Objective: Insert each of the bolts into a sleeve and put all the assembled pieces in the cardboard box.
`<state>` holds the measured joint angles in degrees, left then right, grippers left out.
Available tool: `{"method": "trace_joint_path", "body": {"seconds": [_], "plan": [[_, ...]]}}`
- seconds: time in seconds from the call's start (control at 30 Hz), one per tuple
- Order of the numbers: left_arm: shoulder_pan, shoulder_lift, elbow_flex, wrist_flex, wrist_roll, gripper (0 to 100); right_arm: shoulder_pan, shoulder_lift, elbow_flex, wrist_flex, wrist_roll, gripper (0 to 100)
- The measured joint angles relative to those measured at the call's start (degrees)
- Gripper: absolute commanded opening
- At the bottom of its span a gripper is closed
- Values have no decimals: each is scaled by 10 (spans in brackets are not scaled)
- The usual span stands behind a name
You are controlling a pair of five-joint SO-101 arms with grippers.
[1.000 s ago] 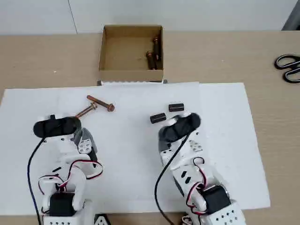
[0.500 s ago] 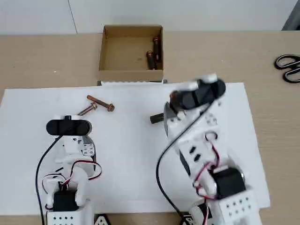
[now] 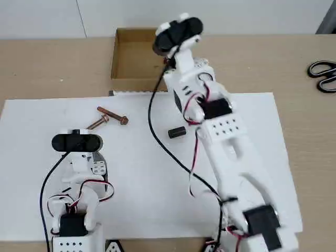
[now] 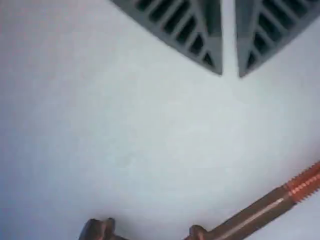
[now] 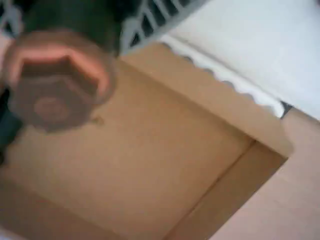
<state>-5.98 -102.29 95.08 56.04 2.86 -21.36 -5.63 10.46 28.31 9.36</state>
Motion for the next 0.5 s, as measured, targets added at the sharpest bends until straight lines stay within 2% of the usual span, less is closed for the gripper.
{"method": "trace_joint_path", "body": {"seconds": [0.3, 0.5], "plan": [[0, 0, 0, 0, 0, 6, 1, 239, -161, -135, 113, 3], [0, 0, 0, 0, 0, 6, 0, 369, -257, -178, 193, 6]]}}
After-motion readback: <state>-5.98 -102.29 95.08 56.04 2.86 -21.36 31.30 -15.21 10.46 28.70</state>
